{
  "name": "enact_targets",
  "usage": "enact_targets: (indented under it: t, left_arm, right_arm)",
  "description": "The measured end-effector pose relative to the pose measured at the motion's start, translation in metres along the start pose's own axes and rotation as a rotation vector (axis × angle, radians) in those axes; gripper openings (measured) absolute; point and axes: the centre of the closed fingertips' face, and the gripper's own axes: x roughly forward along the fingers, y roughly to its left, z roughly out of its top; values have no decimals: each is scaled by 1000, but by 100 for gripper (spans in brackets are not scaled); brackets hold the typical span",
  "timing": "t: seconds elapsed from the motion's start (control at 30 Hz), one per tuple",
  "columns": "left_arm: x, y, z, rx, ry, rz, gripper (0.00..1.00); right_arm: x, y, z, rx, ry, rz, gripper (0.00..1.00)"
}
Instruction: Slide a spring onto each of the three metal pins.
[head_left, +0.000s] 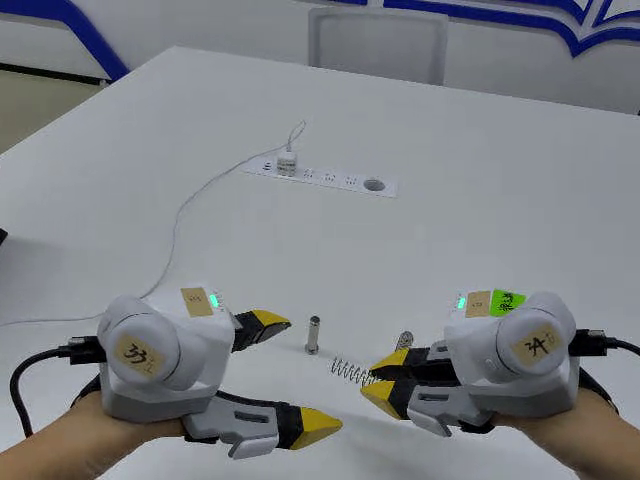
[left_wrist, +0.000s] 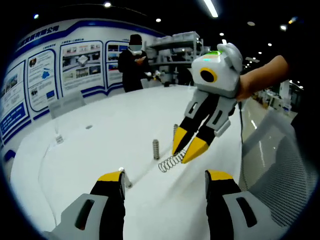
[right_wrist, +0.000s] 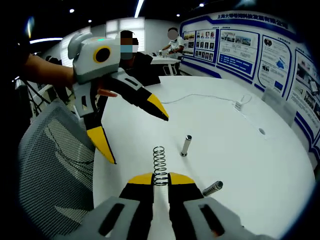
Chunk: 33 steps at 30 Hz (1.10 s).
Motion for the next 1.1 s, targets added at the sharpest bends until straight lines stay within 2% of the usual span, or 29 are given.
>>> enact_targets:
  t: [0.1, 0.17, 0.53, 0.7, 0.83, 1.1]
  left_arm:
    - [3, 0, 3, 39, 8, 6, 68]
    - [4, -1, 3, 40, 13, 1, 70]
    - [6, -14, 0, 87, 39, -57, 53]
    - [7, -21, 1, 95, 33, -97, 41]
    - [8, -24, 2, 106, 39, -120, 37]
    - [7, -28, 0, 112, 52, -149, 23]
  right_arm:
    - [-4, 4, 1, -25, 3, -1, 11]
    - [-6, 7, 2, -39, 4, 4, 11]
    - [-12, 22, 4, -108, 17, 31, 11]
    - [-13, 28, 10, -188, 17, 44, 11]
    - [-13, 32, 15, -224, 15, 56, 11]
    - [-12, 32, 22, -250, 8, 63, 11]
